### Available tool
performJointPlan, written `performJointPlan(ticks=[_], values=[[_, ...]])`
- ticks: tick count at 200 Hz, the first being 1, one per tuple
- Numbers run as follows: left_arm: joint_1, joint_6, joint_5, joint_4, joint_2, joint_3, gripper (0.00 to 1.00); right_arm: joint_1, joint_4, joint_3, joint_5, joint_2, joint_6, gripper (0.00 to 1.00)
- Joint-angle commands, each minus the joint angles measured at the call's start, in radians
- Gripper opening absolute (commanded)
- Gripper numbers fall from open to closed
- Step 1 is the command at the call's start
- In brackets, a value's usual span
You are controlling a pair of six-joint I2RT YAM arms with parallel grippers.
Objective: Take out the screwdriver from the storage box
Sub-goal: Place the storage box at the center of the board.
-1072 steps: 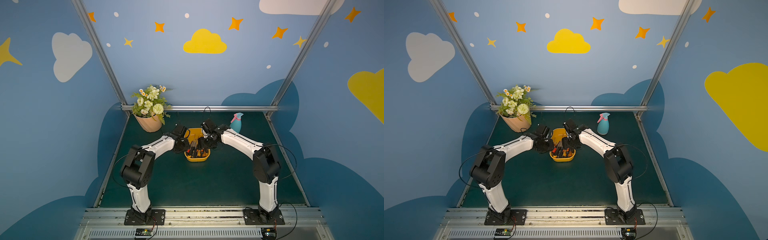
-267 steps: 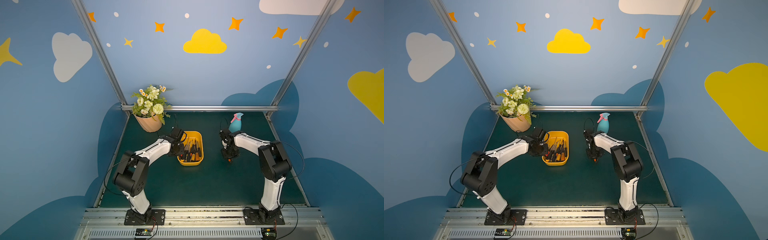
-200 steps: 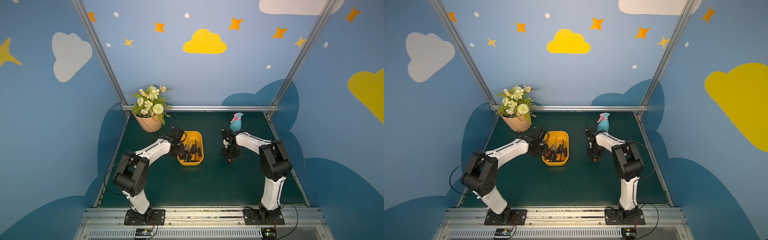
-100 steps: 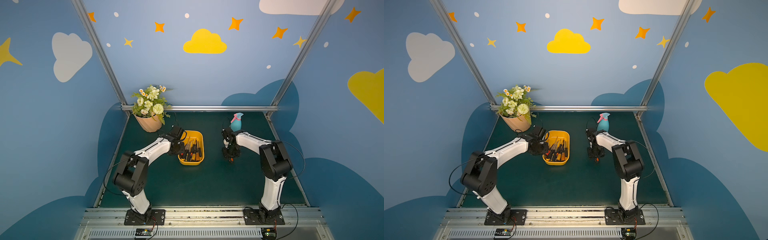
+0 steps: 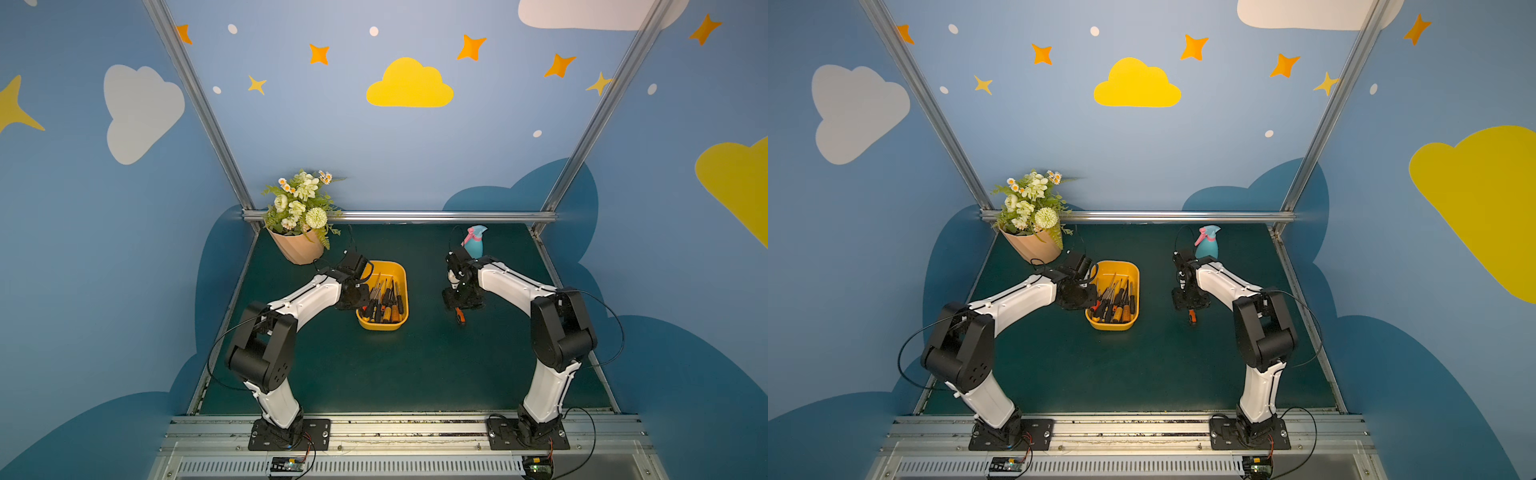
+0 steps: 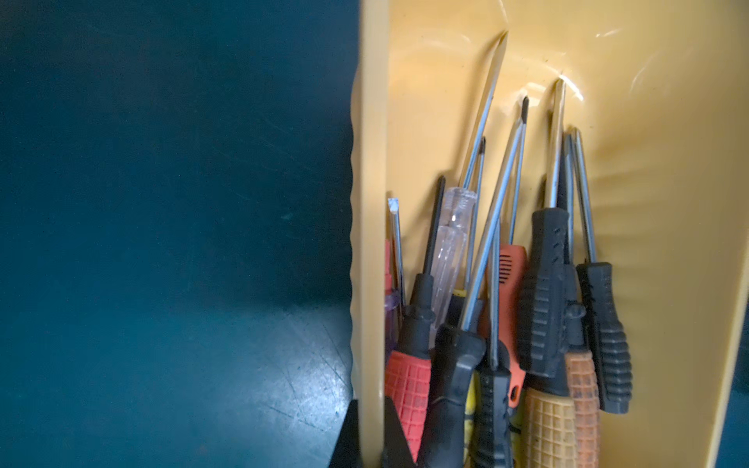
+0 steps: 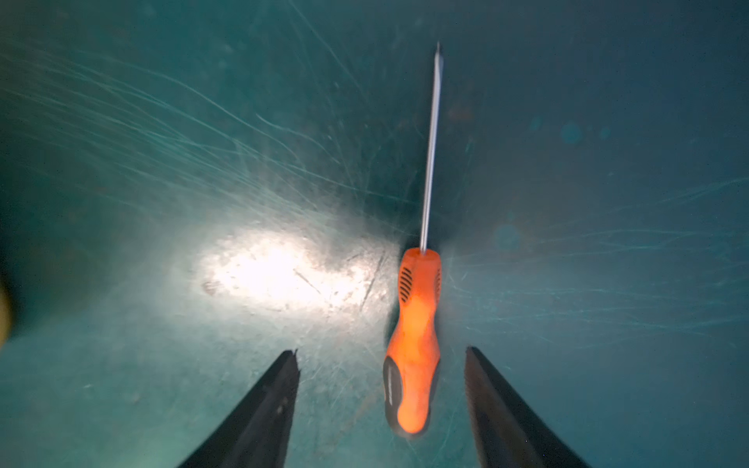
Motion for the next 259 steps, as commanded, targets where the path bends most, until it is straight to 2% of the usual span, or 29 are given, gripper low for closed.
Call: performJointPlan(ticks=[1, 29, 54, 88, 123, 173, 219, 241, 259], values=[[-0.008, 0.022, 0.049, 0.040, -0.015, 0.010, 0.02, 0.035, -0.015, 0.068, -0.042, -0.097, -0.006, 0.68], [-0.017, 0.030, 0.051, 0.099, -0.040, -0.023, 0.02, 0.081, -0.043, 0.139, -0.072, -0.120, -0.011, 0.68], [-0.030, 0.026, 0.052, 0.198, -0.063, -0.078, 0.02, 0.124, -0.057, 0.198, -0.146, -0.116, -0.023, 0.66], [-0.049, 0.024, 0.008, 0.300, -0.077, -0.128, 0.02, 0.159, -0.007, 0.206, -0.228, -0.081, 0.045, 0.63], [-0.068, 0.009, -0.029, 0.292, -0.065, -0.112, 0.02, 0.200, 0.027, 0.237, -0.269, -0.020, 0.118, 0.60], [-0.086, -0.028, -0.042, 0.240, -0.065, -0.105, 0.02, 0.273, -0.054, 0.388, -0.227, 0.104, 0.176, 0.58], [-0.088, -0.051, -0.027, 0.194, -0.033, -0.100, 0.02, 0.286, -0.111, 0.482, -0.203, 0.221, 0.252, 0.56], [-0.086, -0.063, -0.008, 0.176, -0.012, -0.083, 0.08, 0.289, -0.146, 0.519, -0.162, 0.271, 0.278, 0.52], [-0.085, -0.064, 0.007, 0.165, 0.000, -0.064, 0.16, 0.290, -0.143, 0.526, -0.152, 0.293, 0.304, 0.49]])
